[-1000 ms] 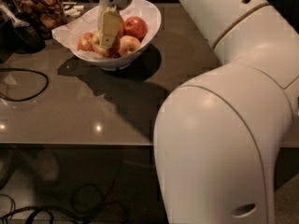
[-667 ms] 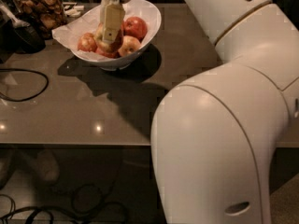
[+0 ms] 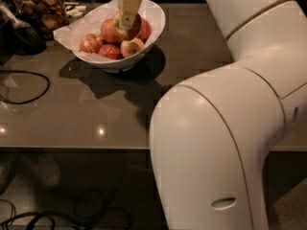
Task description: Pick apple from white bowl
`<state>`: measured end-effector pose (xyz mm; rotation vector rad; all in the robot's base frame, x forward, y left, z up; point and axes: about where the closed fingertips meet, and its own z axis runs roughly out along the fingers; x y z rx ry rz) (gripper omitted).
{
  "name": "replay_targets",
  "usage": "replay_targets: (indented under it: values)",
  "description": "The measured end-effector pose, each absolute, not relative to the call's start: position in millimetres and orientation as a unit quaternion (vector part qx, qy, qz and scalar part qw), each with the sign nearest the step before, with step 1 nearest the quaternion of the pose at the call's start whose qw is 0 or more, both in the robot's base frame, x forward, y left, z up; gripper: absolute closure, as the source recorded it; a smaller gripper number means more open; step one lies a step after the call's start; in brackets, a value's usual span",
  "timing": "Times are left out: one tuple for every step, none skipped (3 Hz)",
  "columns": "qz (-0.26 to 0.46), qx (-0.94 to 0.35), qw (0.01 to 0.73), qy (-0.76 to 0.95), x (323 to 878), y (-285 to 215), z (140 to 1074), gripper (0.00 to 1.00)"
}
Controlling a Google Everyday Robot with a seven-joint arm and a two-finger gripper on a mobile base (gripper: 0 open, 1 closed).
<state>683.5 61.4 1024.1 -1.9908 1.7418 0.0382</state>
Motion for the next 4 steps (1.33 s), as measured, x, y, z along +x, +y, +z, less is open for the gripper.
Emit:
replay_targets:
  values:
    - [-0.001,-0.727,0.267,0.633,688,52,1044,1.00]
    - [-0.010,-0.730,0.279,0.623,689,50,1056,1.00]
    - [-0.012,-0.738,0.288,0.611,689,54,1064,1.00]
    - [-0.007,-0.755,0.307,0.579,680,66,1079,1.00]
